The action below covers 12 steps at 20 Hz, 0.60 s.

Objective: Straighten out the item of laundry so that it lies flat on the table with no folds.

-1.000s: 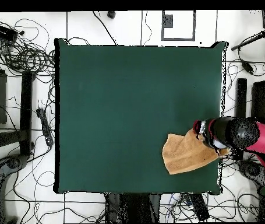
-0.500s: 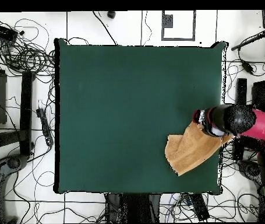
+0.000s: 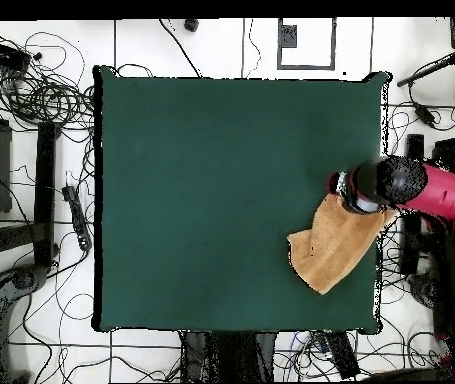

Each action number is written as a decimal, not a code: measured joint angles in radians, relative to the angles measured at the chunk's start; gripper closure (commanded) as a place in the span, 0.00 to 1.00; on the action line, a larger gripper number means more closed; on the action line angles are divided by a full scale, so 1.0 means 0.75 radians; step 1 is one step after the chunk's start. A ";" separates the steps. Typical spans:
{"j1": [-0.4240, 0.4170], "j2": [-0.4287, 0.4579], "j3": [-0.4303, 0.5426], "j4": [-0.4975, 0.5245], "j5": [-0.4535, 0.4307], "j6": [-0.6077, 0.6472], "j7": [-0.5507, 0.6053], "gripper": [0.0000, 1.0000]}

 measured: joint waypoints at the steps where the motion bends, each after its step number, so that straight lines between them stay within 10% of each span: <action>1: 0.006 0.007 -0.003 -0.012 0.001 0.004 0.000 1.00; 12: 0.102 0.142 -0.050 -0.246 0.009 0.111 0.000 1.00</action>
